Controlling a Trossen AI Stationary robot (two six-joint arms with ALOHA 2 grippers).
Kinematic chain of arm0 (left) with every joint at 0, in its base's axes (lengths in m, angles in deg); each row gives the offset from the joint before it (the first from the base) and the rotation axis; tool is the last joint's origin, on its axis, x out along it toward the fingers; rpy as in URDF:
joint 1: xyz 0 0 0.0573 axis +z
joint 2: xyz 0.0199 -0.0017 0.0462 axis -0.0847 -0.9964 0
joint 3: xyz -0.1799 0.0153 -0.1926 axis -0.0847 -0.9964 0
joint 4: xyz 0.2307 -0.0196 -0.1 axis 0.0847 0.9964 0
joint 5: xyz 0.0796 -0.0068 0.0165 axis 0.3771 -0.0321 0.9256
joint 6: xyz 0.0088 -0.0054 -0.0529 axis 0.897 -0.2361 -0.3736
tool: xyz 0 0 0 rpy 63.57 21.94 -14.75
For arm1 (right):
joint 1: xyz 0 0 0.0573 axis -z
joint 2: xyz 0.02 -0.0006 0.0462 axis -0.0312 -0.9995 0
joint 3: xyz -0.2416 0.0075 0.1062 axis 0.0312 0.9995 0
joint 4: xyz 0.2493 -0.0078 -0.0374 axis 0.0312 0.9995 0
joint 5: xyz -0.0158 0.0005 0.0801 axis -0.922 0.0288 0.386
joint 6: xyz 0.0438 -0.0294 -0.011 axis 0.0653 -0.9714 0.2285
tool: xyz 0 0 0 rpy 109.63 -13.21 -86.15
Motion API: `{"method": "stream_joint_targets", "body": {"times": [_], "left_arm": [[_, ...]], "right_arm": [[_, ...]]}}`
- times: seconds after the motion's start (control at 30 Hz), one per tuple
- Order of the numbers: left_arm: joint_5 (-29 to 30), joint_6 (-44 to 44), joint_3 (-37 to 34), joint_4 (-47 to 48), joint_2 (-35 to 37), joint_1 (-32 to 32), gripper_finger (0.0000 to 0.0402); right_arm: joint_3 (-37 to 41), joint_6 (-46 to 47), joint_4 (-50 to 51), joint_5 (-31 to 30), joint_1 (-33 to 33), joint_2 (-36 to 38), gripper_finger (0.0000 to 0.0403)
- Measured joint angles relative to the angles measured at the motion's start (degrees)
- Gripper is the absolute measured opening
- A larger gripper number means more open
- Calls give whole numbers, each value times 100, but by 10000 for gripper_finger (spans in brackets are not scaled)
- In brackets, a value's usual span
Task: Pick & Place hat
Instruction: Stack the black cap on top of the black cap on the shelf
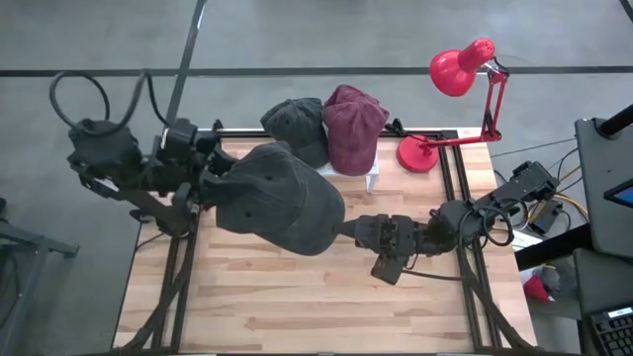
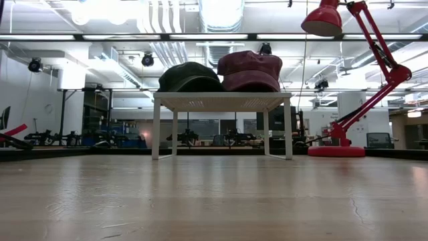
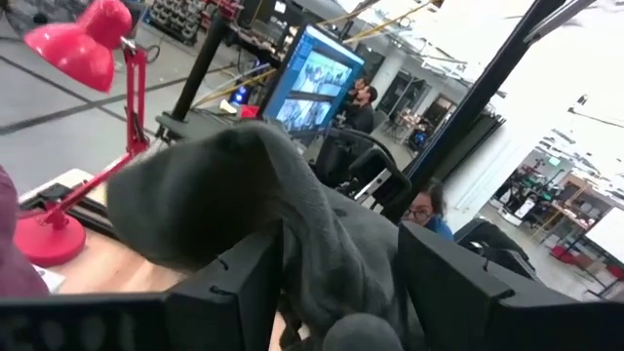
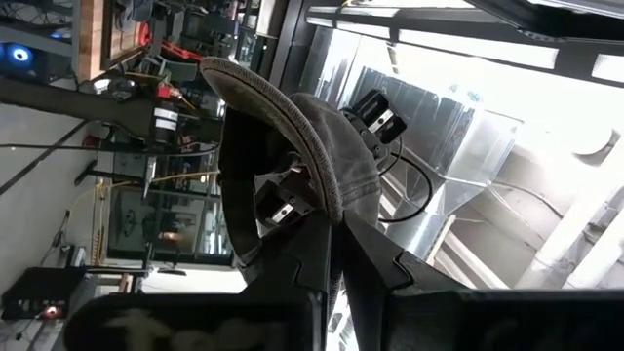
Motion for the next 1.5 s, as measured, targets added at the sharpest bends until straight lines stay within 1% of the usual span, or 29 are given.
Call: {"method": "stream_joint_targets", "body": {"times": [0.3, 0.4, 0.5, 0.63, 0.67, 0.93, 1.07, 1.2, 1.33, 1.5], "left_arm": [[-101, -14, 21, -182, -165, 1, 202], [-130, -28, 117, -195, -154, 0, 188], [-141, 194, 164, -191, -144, 1, 140], [-141, 620, 164, -174, -162, 1, 39], [-136, 698, 164, -174, -165, 1, 27], [-121, 962, 164, -172, -165, 1, 28], [-139, 963, 164, -172, -159, 1, 28], [-215, 971, 209, -161, -159, 1, 29], [-218, 1030, 259, -124, -138, 1, 30], [-224, 980, 328, 263, -81, 1, 30]], "right_arm": [[0, 49, 2, 2, 0, 0, 13], [0, 322, 2, 2, 0, 0, 13], [6, 456, 2, 7, 0, 0, 13], [13, 455, 6, 14, 0, 0, 13], [15, 457, 6, 13, 0, 0, 13], [24, 476, 85, 51, 63, 0, 19], [24, 708, 304, 57, 161, 0, 50], [25, 1087, 303, 57, 304, 0, 86], [91, 1740, 339, 53, 430, 0, 116], [206, 2630, 568, 56, 590, 0, 144]]}}
